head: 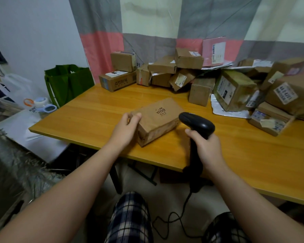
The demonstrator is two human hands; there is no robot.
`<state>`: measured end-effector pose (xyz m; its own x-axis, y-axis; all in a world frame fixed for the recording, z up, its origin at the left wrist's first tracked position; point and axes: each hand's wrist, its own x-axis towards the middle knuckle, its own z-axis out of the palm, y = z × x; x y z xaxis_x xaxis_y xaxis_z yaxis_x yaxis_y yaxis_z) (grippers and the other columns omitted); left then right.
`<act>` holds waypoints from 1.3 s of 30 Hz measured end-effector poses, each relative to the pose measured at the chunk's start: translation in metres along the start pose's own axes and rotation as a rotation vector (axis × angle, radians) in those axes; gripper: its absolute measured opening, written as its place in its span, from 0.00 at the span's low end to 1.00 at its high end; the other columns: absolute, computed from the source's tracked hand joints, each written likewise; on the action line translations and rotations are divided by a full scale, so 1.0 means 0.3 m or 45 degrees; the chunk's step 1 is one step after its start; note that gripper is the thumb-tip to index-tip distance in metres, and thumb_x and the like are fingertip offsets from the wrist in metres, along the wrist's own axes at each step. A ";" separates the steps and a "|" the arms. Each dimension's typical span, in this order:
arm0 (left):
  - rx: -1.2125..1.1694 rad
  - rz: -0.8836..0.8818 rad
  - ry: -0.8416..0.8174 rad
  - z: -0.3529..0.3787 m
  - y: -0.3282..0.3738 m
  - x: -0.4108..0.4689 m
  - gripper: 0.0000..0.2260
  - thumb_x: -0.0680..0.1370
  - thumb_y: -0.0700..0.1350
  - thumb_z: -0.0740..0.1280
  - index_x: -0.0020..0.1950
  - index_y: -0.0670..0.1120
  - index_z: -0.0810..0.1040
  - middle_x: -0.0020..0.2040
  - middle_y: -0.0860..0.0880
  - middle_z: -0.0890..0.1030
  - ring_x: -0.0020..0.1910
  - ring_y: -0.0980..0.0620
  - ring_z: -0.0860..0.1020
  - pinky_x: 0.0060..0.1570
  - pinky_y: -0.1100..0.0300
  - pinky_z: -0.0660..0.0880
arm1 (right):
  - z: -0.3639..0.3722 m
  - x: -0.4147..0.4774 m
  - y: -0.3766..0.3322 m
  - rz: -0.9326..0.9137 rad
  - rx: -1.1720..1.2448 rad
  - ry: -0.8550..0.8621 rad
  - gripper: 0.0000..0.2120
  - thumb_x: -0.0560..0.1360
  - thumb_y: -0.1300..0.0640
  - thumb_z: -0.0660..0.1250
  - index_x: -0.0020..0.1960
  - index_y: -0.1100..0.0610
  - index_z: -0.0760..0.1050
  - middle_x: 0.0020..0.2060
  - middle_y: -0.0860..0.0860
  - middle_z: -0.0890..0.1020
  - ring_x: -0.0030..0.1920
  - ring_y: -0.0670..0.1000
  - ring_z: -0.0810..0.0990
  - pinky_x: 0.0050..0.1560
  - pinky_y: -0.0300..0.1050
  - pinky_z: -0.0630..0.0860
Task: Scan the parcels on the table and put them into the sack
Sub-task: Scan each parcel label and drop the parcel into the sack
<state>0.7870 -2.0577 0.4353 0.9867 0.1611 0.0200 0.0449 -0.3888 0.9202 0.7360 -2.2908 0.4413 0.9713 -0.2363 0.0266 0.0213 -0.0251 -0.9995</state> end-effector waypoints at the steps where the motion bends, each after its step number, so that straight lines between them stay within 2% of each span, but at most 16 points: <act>1: 0.087 -0.035 0.046 -0.003 0.002 0.000 0.17 0.79 0.62 0.58 0.59 0.52 0.68 0.57 0.50 0.75 0.54 0.49 0.74 0.50 0.52 0.72 | -0.005 -0.001 0.004 0.008 0.028 0.032 0.06 0.70 0.51 0.74 0.41 0.46 0.77 0.40 0.45 0.81 0.45 0.46 0.78 0.40 0.43 0.70; 3: 0.343 0.037 0.226 -0.008 0.010 -0.004 0.18 0.80 0.58 0.59 0.64 0.49 0.69 0.62 0.45 0.73 0.60 0.45 0.72 0.57 0.50 0.70 | -0.008 -0.001 0.011 0.011 0.052 0.058 0.05 0.70 0.51 0.74 0.41 0.45 0.77 0.41 0.45 0.81 0.46 0.46 0.77 0.41 0.43 0.70; 5: 0.398 0.230 0.247 -0.006 0.029 -0.018 0.22 0.79 0.59 0.60 0.70 0.49 0.68 0.68 0.44 0.69 0.68 0.43 0.66 0.66 0.48 0.65 | -0.003 -0.002 0.021 0.012 0.051 0.050 0.06 0.70 0.50 0.74 0.41 0.45 0.77 0.41 0.45 0.81 0.46 0.45 0.77 0.42 0.43 0.70; 8: 0.521 0.265 -0.038 0.007 0.047 -0.038 0.31 0.72 0.66 0.66 0.72 0.57 0.65 0.73 0.46 0.60 0.71 0.43 0.62 0.66 0.47 0.65 | 0.011 -0.011 0.045 0.013 0.004 0.036 0.06 0.69 0.50 0.74 0.41 0.46 0.77 0.41 0.45 0.81 0.46 0.45 0.77 0.40 0.42 0.69; 11: 0.571 0.294 -0.040 0.010 0.044 -0.042 0.33 0.70 0.60 0.73 0.71 0.57 0.65 0.68 0.47 0.62 0.62 0.47 0.70 0.57 0.57 0.72 | 0.017 -0.020 0.075 0.015 -0.013 0.035 0.06 0.70 0.51 0.74 0.40 0.47 0.77 0.39 0.46 0.82 0.46 0.46 0.78 0.40 0.41 0.70; 13: 0.495 0.304 0.014 0.003 0.043 -0.041 0.30 0.69 0.60 0.73 0.68 0.57 0.68 0.63 0.49 0.65 0.55 0.52 0.71 0.50 0.63 0.71 | 0.015 -0.026 0.088 0.005 0.007 0.028 0.05 0.70 0.51 0.74 0.41 0.47 0.78 0.40 0.45 0.82 0.47 0.46 0.79 0.42 0.43 0.71; 15: 0.289 0.274 0.027 -0.004 0.044 -0.039 0.25 0.70 0.59 0.73 0.65 0.57 0.70 0.61 0.50 0.69 0.54 0.53 0.73 0.45 0.65 0.70 | 0.010 -0.026 0.090 -0.032 0.059 0.011 0.04 0.70 0.52 0.75 0.42 0.46 0.80 0.39 0.44 0.84 0.46 0.44 0.80 0.43 0.43 0.72; 18: 0.051 0.227 0.089 -0.025 0.090 -0.027 0.29 0.70 0.58 0.73 0.67 0.56 0.66 0.63 0.47 0.70 0.60 0.47 0.73 0.55 0.54 0.74 | 0.005 -0.018 0.066 -0.114 0.103 -0.068 0.07 0.70 0.54 0.75 0.42 0.41 0.81 0.40 0.39 0.84 0.44 0.39 0.81 0.44 0.41 0.73; 21: 0.015 0.361 0.203 -0.055 0.193 -0.010 0.35 0.67 0.58 0.76 0.68 0.56 0.61 0.62 0.49 0.70 0.60 0.50 0.72 0.62 0.48 0.72 | 0.004 -0.003 0.015 -0.254 0.045 -0.116 0.11 0.71 0.54 0.75 0.41 0.36 0.81 0.40 0.35 0.83 0.44 0.35 0.80 0.41 0.32 0.73; 23: 0.184 0.499 0.163 -0.049 0.263 -0.003 0.33 0.66 0.61 0.75 0.65 0.56 0.63 0.58 0.55 0.72 0.59 0.53 0.72 0.63 0.51 0.67 | 0.004 0.014 -0.020 -0.323 0.011 -0.109 0.12 0.70 0.54 0.75 0.39 0.36 0.81 0.38 0.33 0.83 0.42 0.32 0.79 0.38 0.27 0.72; 26: 0.609 0.667 0.108 -0.005 0.330 0.009 0.22 0.69 0.64 0.71 0.57 0.57 0.70 0.56 0.59 0.74 0.59 0.55 0.72 0.57 0.54 0.58 | 0.002 0.041 -0.042 -0.316 -0.035 -0.061 0.05 0.70 0.52 0.74 0.40 0.42 0.80 0.34 0.34 0.82 0.39 0.33 0.78 0.39 0.35 0.71; 28: 0.708 0.678 0.063 0.014 0.353 0.027 0.19 0.71 0.63 0.69 0.59 0.57 0.74 0.59 0.58 0.75 0.63 0.53 0.71 0.57 0.54 0.57 | -0.004 0.051 -0.037 -0.303 -0.061 -0.013 0.04 0.70 0.51 0.74 0.40 0.46 0.80 0.32 0.39 0.82 0.38 0.38 0.79 0.40 0.39 0.70; 29: 0.709 0.654 0.002 0.020 0.355 0.037 0.20 0.72 0.63 0.68 0.61 0.58 0.74 0.63 0.56 0.74 0.66 0.51 0.69 0.62 0.52 0.59 | -0.007 0.052 -0.033 -0.295 -0.060 0.002 0.03 0.70 0.51 0.74 0.40 0.47 0.80 0.32 0.42 0.82 0.40 0.42 0.81 0.41 0.42 0.72; 32: 0.614 0.591 -0.161 0.036 0.340 0.049 0.24 0.73 0.60 0.70 0.68 0.60 0.72 0.71 0.49 0.67 0.72 0.47 0.60 0.70 0.45 0.60 | -0.022 0.041 -0.020 -0.264 -0.018 0.014 0.04 0.70 0.52 0.74 0.43 0.48 0.80 0.39 0.49 0.83 0.47 0.52 0.82 0.49 0.49 0.76; 35: 0.548 0.634 -0.095 0.050 0.301 0.042 0.30 0.71 0.59 0.72 0.71 0.58 0.68 0.72 0.48 0.63 0.73 0.46 0.57 0.70 0.46 0.60 | -0.043 0.026 -0.017 -0.262 0.043 0.042 0.04 0.71 0.53 0.74 0.43 0.48 0.80 0.38 0.48 0.83 0.46 0.52 0.81 0.46 0.47 0.75; 39: 0.108 0.585 -0.036 0.071 0.205 0.015 0.47 0.65 0.59 0.77 0.76 0.59 0.52 0.75 0.48 0.59 0.73 0.49 0.60 0.71 0.46 0.62 | -0.061 0.009 -0.015 -0.273 0.064 0.029 0.04 0.71 0.54 0.74 0.45 0.48 0.81 0.39 0.46 0.83 0.46 0.49 0.81 0.45 0.42 0.74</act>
<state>0.7976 -2.1002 0.4838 0.9112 -0.0693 0.4060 -0.3861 -0.4870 0.7834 0.7343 -2.3090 0.4461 0.9377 -0.2527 0.2385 0.2392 -0.0285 -0.9706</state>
